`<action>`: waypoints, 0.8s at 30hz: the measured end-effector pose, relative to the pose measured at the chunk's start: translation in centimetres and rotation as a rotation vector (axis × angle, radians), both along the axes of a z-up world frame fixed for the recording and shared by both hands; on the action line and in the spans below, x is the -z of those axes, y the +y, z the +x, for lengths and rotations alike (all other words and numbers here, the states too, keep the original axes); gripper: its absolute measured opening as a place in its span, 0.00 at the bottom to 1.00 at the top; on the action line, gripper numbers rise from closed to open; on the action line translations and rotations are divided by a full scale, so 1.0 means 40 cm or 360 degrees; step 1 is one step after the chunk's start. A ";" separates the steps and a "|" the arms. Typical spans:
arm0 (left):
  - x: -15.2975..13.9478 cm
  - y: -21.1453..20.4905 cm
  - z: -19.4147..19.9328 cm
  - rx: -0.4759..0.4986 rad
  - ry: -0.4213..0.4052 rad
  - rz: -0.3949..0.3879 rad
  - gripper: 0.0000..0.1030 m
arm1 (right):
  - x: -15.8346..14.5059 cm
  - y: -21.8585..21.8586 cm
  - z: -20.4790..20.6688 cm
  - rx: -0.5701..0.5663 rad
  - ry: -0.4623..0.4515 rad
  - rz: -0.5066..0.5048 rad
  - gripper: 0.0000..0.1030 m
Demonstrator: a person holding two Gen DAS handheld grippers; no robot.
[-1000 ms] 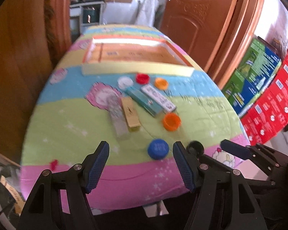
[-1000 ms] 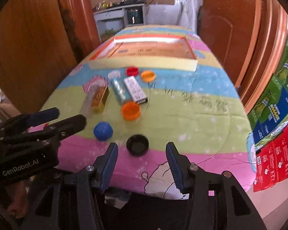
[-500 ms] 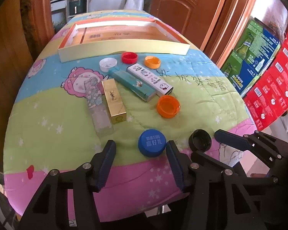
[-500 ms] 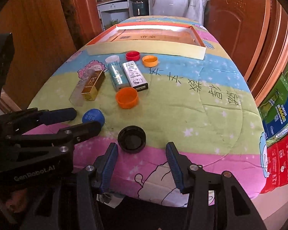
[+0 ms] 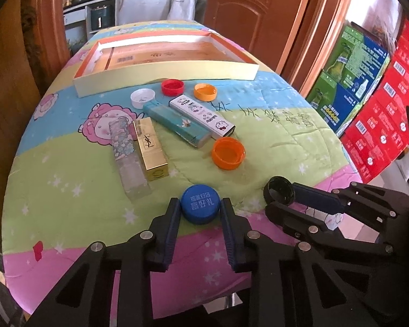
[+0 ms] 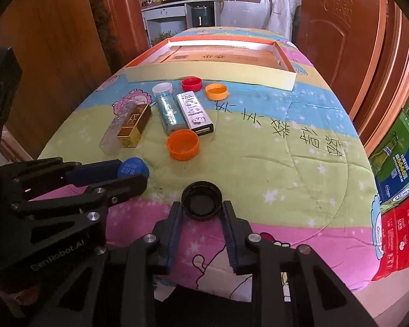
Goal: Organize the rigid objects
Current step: 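Grasp the blue bottle cap with the left tool while the right tool grasps the black cap, then lift and carry the blue cap and black cap over the GOLDENLEAF box lid with both tools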
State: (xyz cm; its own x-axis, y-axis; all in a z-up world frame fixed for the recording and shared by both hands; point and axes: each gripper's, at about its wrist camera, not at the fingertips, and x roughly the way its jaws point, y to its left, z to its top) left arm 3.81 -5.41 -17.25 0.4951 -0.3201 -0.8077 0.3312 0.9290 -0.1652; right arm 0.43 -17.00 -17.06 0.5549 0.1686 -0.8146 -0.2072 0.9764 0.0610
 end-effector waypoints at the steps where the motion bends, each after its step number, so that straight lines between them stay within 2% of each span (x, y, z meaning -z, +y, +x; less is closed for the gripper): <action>1: 0.000 0.001 -0.001 -0.0005 -0.0002 -0.0002 0.29 | 0.000 -0.001 0.000 0.0000 -0.0001 0.0008 0.28; 14: -0.030 0.023 -0.003 -0.0085 -0.0038 0.0018 0.29 | -0.026 0.004 0.001 0.0002 -0.0043 0.0053 0.28; 24: -0.082 0.045 0.008 -0.0223 -0.0142 0.0111 0.29 | -0.074 0.010 0.014 0.0008 -0.0106 0.0069 0.28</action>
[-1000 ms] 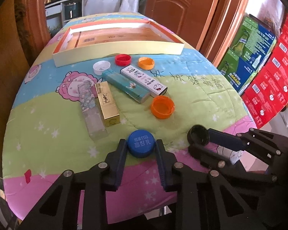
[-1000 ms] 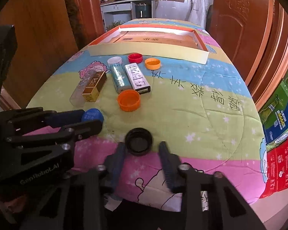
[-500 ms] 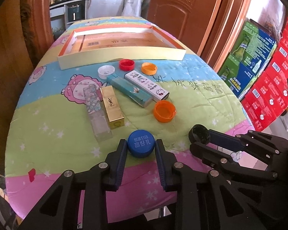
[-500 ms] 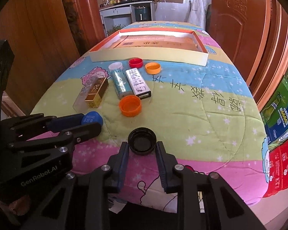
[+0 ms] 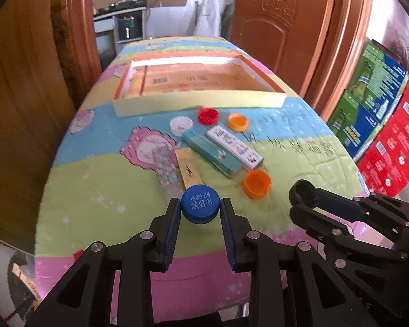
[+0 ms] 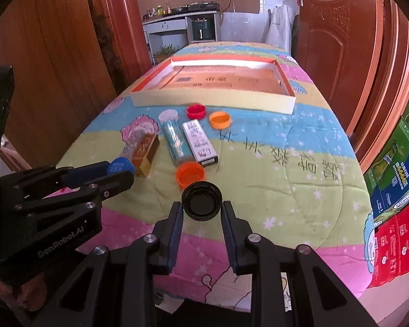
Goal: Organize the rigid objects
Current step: 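Lift and carry the blue cap and black cap over the GOLDENLEAF box lid with both tools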
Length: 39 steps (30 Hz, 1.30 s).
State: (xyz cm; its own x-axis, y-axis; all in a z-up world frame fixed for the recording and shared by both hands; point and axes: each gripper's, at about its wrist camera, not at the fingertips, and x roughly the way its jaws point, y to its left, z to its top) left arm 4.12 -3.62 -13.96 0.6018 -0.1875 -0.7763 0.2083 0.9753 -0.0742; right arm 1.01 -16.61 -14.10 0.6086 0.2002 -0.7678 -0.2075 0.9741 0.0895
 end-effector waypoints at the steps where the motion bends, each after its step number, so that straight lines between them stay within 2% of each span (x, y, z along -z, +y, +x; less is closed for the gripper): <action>1: -0.005 0.001 0.004 -0.0009 -0.0007 0.0001 0.29 | -0.008 0.002 0.003 -0.0001 -0.0009 0.0004 0.28; 13: -0.061 0.028 0.048 -0.0092 -0.0022 -0.0029 0.30 | -0.085 0.019 0.051 -0.0008 -0.0100 0.0008 0.28; 39: -0.091 0.046 0.165 -0.0189 0.0001 -0.0042 0.30 | -0.119 0.017 0.157 0.0004 -0.0099 0.0052 0.28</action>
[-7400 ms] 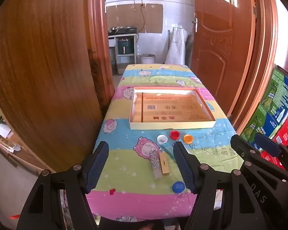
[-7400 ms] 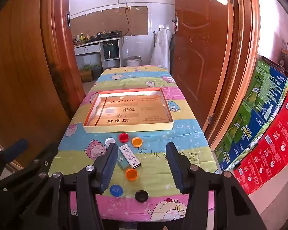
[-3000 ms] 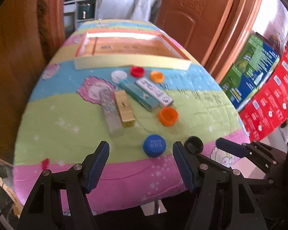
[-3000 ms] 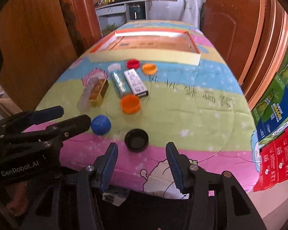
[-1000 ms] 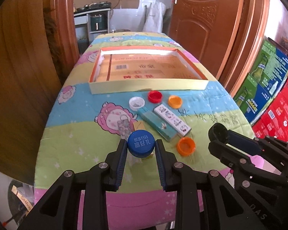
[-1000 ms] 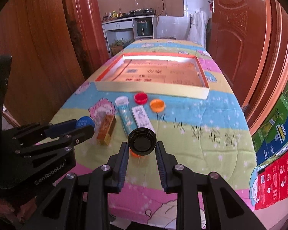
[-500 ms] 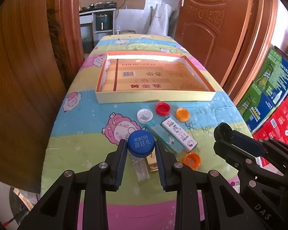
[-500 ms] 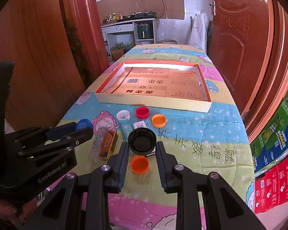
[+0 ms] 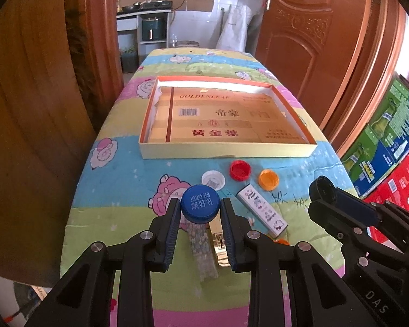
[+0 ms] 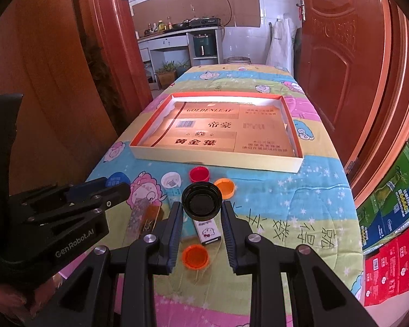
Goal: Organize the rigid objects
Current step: 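Lift and carry the blue cap and black cap over the GOLDENLEAF box lid with both tools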
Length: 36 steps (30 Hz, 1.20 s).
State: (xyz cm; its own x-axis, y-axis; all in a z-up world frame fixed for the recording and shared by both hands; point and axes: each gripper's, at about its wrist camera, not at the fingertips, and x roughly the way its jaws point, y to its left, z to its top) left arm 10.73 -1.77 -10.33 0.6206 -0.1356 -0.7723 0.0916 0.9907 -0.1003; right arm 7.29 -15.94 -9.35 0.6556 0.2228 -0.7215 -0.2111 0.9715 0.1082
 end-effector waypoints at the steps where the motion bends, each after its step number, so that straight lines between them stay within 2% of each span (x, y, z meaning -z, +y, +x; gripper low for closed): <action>1: 0.000 0.000 0.003 -0.0001 0.0002 -0.0003 0.30 | 0.000 -0.001 0.004 0.0002 0.0001 0.0005 0.28; 7: -0.005 -0.001 0.030 -0.0005 0.0017 -0.0036 0.30 | -0.004 0.001 0.029 -0.0005 -0.0002 0.0001 0.28; 12: -0.030 -0.009 0.061 -0.0004 -0.0028 -0.0036 0.30 | -0.025 0.011 0.062 -0.0022 -0.0058 -0.0037 0.28; 20: -0.063 -0.023 0.123 -0.0004 -0.0091 0.0017 0.30 | -0.056 0.006 0.114 -0.0007 -0.0120 -0.0072 0.28; 36: -0.061 -0.013 0.209 -0.0076 -0.0029 -0.0009 0.30 | -0.070 -0.016 0.186 0.0009 -0.0111 -0.0090 0.28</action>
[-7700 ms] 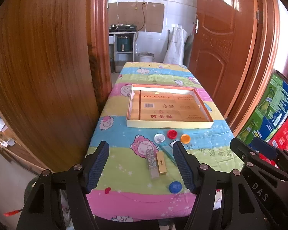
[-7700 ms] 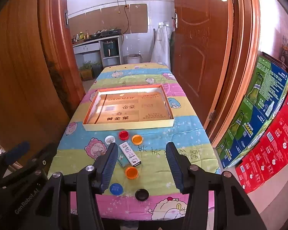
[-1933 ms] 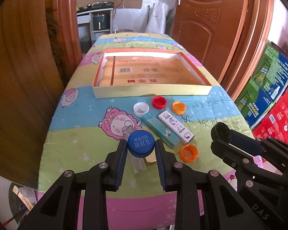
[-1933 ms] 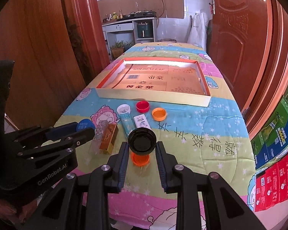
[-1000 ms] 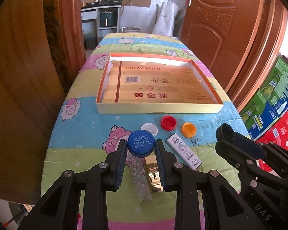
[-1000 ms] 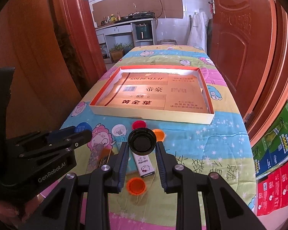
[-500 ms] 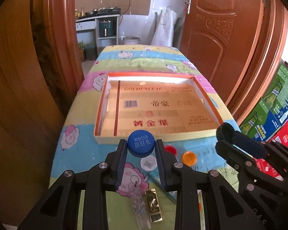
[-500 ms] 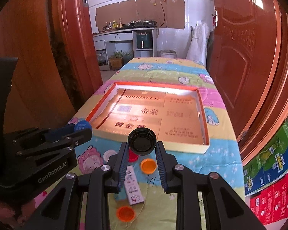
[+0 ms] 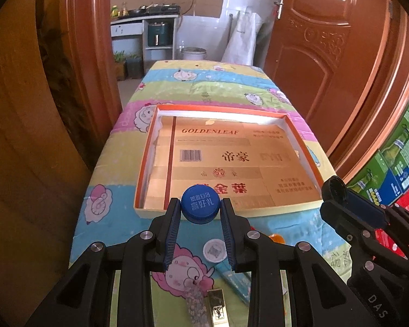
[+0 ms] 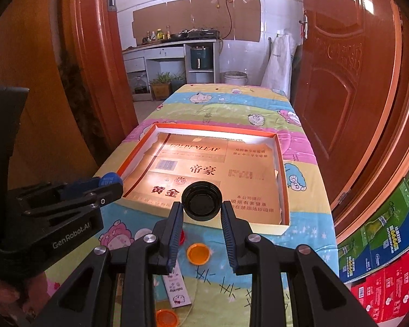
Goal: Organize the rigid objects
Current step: 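Lift and carry the blue cap and black cap over the GOLDENLEAF box lid with both tools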
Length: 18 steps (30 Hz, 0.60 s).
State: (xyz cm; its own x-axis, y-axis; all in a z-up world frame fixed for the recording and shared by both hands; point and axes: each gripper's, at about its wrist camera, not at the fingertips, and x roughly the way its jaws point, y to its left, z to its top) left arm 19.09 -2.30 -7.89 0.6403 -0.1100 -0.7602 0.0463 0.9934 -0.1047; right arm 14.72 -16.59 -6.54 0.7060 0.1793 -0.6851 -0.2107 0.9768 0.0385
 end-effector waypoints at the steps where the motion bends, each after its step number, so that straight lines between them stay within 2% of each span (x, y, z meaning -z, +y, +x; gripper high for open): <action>1: 0.002 0.001 0.007 -0.0006 0.0009 -0.0001 0.30 | 0.001 -0.001 0.005 0.0002 0.0009 0.0006 0.28; 10: 0.019 0.009 0.053 -0.0046 0.0067 -0.0014 0.30 | 0.021 -0.028 0.052 0.0036 0.0087 0.0054 0.28; 18: 0.043 0.023 0.095 -0.0075 0.0133 -0.0032 0.30 | 0.045 -0.033 0.093 0.0039 0.0119 0.0020 0.28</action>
